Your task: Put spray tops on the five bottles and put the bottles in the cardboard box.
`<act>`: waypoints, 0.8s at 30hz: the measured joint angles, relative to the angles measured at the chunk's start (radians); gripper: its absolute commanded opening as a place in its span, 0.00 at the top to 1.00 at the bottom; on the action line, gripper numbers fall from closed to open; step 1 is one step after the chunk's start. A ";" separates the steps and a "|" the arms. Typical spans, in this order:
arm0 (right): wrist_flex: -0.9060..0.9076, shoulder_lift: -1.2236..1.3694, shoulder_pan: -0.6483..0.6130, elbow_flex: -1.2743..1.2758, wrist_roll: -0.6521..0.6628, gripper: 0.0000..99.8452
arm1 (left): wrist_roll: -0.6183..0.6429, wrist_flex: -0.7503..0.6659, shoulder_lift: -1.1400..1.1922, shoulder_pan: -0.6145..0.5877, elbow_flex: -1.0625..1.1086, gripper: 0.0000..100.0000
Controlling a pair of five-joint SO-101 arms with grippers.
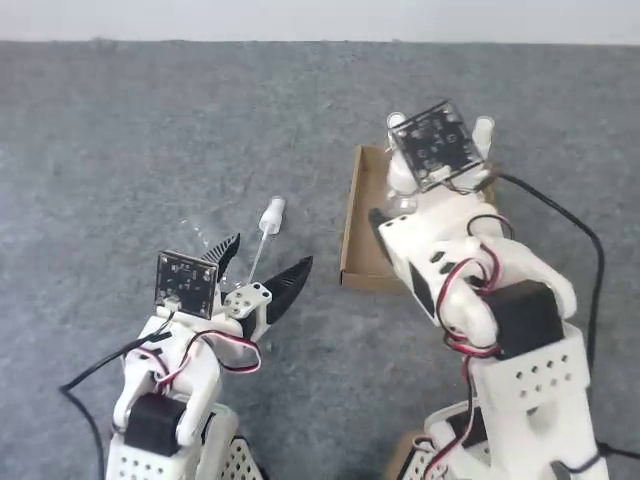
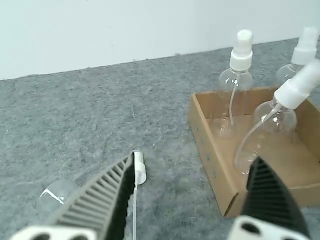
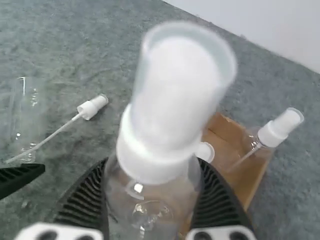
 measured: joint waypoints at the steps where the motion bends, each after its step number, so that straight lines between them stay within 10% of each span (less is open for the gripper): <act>1: 0.000 -0.005 0.005 0.000 0.000 0.99 | 0.000 0.000 0.000 0.000 0.000 0.67; 14: 0.061 -0.006 0.290 -0.005 0.058 0.99 | 0.002 0.000 0.000 0.000 0.000 0.67; 24: -0.514 -0.011 0.333 0.493 -0.041 0.99 | 0.002 -0.005 0.000 0.000 0.000 0.67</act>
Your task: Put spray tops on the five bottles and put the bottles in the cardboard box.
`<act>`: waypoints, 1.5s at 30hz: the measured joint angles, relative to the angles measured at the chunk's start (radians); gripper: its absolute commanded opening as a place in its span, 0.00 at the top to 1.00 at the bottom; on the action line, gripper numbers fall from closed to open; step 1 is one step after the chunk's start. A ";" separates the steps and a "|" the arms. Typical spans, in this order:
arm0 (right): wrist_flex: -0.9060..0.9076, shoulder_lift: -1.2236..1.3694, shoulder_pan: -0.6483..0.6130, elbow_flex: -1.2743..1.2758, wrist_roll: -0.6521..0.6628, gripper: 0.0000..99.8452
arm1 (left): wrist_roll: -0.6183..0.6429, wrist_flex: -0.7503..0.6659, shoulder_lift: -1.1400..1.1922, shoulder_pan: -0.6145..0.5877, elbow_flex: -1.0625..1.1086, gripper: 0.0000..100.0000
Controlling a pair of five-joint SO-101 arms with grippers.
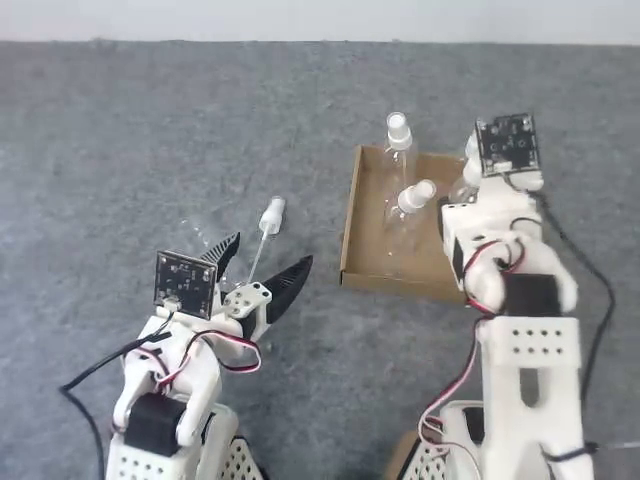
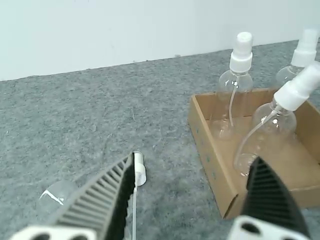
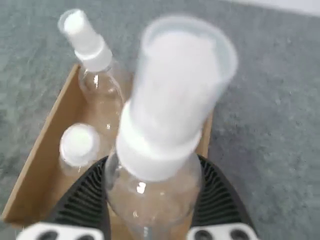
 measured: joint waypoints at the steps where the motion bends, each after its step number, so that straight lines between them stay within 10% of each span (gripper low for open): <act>1: -0.066 0.000 0.000 0.044 -0.015 0.99 | 0.000 0.000 0.000 0.000 0.000 0.67; 10: -0.414 0.000 0.006 0.253 -0.052 0.99 | 0.000 0.000 0.000 0.000 0.000 0.67; 45: -0.736 0.399 0.023 0.258 -0.058 0.99 | 0.000 0.000 0.000 0.000 0.000 0.67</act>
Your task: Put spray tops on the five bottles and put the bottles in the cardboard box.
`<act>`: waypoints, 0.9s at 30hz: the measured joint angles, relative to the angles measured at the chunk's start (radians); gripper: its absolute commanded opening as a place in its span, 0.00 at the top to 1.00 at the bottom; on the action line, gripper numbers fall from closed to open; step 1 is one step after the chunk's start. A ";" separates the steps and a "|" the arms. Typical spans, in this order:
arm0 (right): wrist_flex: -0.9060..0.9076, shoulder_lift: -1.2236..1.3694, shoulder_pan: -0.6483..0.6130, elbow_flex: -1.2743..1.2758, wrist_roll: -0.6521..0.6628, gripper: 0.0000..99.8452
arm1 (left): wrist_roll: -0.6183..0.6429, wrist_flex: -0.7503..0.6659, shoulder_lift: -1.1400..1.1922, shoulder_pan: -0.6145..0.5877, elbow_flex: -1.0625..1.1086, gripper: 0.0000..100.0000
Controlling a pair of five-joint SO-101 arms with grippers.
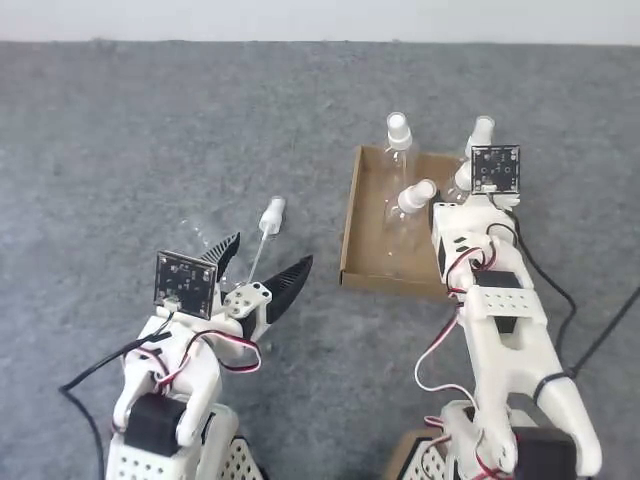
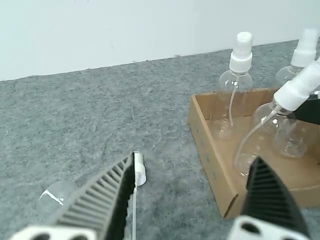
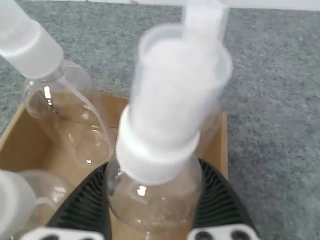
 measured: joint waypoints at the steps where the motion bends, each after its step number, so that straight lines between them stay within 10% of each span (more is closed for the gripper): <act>1: 0.000 0.000 0.000 0.000 0.000 0.99 | 0.000 0.000 0.000 0.000 0.000 0.67; 27: 0.032 0.002 0.000 0.000 -0.002 0.83 | 0.000 0.000 0.000 0.000 0.000 0.67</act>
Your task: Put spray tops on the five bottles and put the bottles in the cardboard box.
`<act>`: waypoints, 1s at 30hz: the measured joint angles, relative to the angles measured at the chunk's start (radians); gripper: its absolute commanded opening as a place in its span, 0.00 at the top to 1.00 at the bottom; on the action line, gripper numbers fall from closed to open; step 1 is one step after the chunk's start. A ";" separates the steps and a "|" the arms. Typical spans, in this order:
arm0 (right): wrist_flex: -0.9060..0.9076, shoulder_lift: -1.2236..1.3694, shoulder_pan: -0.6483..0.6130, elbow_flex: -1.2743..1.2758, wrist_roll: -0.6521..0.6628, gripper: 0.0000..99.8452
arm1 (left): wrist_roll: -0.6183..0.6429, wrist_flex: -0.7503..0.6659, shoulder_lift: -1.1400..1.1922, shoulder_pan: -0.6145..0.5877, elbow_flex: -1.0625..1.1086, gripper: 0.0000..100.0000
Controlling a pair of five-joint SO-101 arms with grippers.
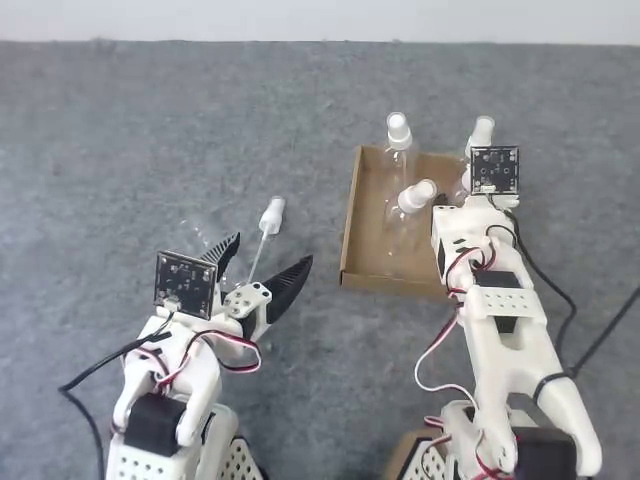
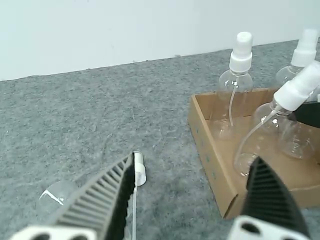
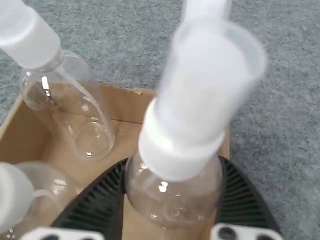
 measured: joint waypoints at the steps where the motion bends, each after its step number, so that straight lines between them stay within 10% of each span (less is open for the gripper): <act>1: 0.000 0.000 0.000 0.000 0.000 0.82 | 0.000 0.000 0.000 0.000 0.000 0.67; 30: 0.006 -0.002 0.000 -0.002 0.000 0.74 | 0.000 0.000 0.000 0.000 0.012 0.67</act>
